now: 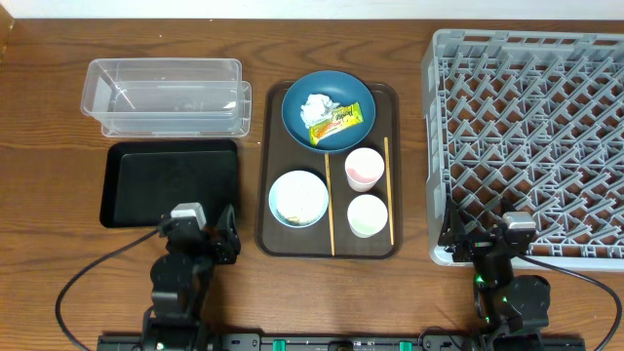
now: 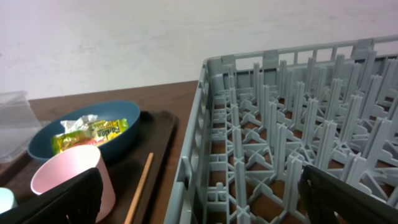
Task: Sort waste into correct bins and load items into the dishwasher rack
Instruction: 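Move the left gripper over the teal plate toward the white tissue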
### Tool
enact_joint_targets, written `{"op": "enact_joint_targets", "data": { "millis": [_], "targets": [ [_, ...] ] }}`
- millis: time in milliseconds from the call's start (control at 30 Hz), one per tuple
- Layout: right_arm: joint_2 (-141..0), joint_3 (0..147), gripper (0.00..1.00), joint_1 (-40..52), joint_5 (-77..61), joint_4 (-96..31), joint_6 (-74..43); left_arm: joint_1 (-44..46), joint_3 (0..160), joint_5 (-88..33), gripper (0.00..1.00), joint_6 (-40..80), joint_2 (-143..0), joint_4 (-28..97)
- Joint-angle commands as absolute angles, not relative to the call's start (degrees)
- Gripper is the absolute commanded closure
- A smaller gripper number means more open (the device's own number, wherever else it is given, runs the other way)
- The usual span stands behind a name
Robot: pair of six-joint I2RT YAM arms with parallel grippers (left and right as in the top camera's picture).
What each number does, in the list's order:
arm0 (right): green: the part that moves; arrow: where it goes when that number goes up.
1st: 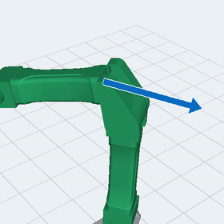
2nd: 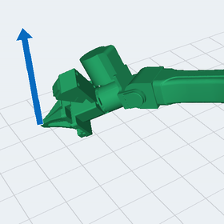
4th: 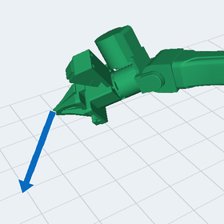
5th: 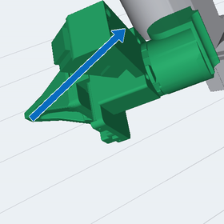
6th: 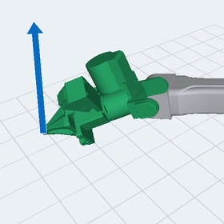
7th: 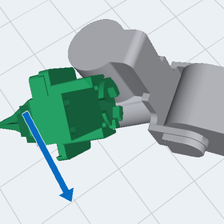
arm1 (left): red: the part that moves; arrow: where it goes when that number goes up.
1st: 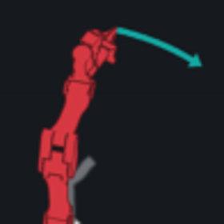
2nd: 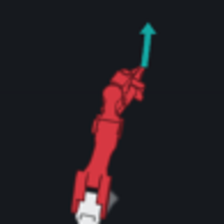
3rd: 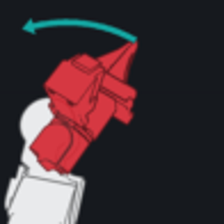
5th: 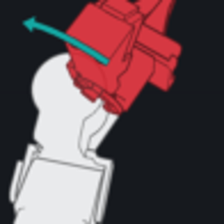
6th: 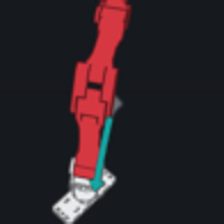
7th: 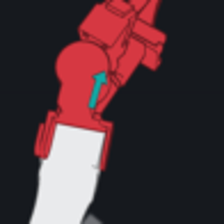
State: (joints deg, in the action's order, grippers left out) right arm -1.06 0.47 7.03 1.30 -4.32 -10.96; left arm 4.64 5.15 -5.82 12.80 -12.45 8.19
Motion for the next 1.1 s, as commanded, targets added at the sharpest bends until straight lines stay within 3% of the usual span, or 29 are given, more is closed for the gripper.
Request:
{"op": "enact_joint_targets", "data": {
  "millis": [0, 200, 467, 800, 1067],
  "targets": [
    [-1.2, 3.1, 0.01, 7.6, 0.3, -6.2, -12.4, 4.4, 12.2, -10.0, 0.37, 15.6, -18.3, 9.5],
    [-4.8, 10.0, 0.01, 7.5, 1.3, -12.5, -12.1, 4.4, 24.1, -11.5, 0.37, 15.5, -31.4, 17.0],
    [-20.6, 20.3, 0.01, 7.5, 1.0, -15.7, -12.1, 4.4, 36.6, -14.2, 0.37, 15.5, -43.2, 29.4],
    [-41.9, 40.9, 0.01, 7.5, -4.1, -31.1, -9.1, 4.4, 42.8, -14.4, 0.37, 15.5, -43.9, 49.0],
    [-45.5, 47.9, 0.01, 7.5, -4.4, -36.5, -9.1, 4.4, 44.7, -15.9, 0.37, 15.0, -44.6, 55.5]
  ]
}}
